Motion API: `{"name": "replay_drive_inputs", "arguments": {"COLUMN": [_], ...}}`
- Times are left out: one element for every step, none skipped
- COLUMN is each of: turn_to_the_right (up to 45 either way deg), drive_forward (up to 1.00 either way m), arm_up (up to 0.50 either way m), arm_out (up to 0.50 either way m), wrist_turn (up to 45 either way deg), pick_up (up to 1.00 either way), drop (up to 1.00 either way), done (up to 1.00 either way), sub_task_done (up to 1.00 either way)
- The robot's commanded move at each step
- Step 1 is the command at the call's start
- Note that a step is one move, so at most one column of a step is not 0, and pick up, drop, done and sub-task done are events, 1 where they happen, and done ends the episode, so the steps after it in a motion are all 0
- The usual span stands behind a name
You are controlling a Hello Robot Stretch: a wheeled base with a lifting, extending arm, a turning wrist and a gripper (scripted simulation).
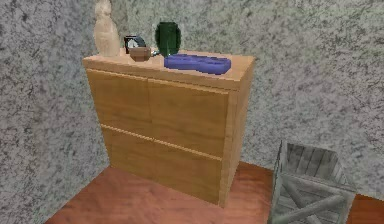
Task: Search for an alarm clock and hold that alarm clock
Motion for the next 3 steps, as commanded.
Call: {"name": "replay_drive_inputs", "arguments": {"turn_to_the_right": [-3.0, 0.0, -45.0], "drive_forward": [0.0, 0.75, 0.0], "arm_up": [0.0, 0.0, 0.0], "arm_out": [0.0, 0.0, 0.0], "wrist_turn": [0.0, 0.0, 0.0], "pick_up": [0.0, 0.0, 0.0], "drop": [0.0, 0.0, 0.0], "done": [0.0, 0.0, 0.0], "sub_task_done": [0.0, 0.0, 0.0]}}
